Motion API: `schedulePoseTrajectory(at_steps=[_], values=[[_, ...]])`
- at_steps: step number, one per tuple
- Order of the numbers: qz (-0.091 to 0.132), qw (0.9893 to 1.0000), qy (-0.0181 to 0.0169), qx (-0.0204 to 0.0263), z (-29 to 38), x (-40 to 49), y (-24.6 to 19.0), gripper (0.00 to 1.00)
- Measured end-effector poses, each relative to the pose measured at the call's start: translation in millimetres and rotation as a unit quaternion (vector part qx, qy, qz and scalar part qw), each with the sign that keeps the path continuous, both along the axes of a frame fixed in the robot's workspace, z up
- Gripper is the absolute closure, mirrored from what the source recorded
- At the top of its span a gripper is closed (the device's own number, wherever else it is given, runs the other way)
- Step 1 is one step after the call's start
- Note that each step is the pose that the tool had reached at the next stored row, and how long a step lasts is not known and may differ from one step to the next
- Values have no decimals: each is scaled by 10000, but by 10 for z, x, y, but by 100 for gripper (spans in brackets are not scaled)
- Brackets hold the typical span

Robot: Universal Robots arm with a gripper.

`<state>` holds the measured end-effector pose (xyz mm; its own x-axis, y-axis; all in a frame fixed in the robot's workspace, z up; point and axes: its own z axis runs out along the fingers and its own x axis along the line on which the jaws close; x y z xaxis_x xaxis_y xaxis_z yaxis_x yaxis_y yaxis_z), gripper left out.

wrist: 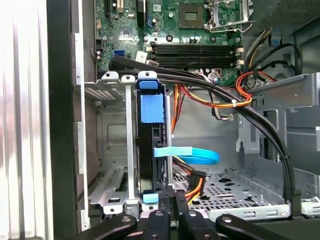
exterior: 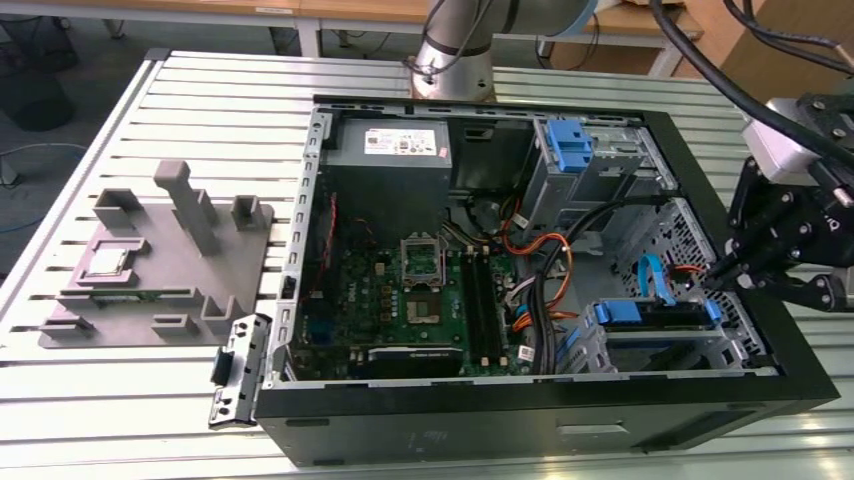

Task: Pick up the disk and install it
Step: 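Insert the second disk wire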

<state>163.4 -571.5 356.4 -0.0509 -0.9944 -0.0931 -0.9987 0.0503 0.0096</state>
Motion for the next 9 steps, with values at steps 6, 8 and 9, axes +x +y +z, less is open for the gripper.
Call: schedulePoseTrajectory(at_steps=[6,8,9], values=[[1,9997,-98,-235,-1,-121,0,84],[1,9995,-113,-285,-18,-152,2,84],[2,9995,-121,-286,-32,-161,2,84]])
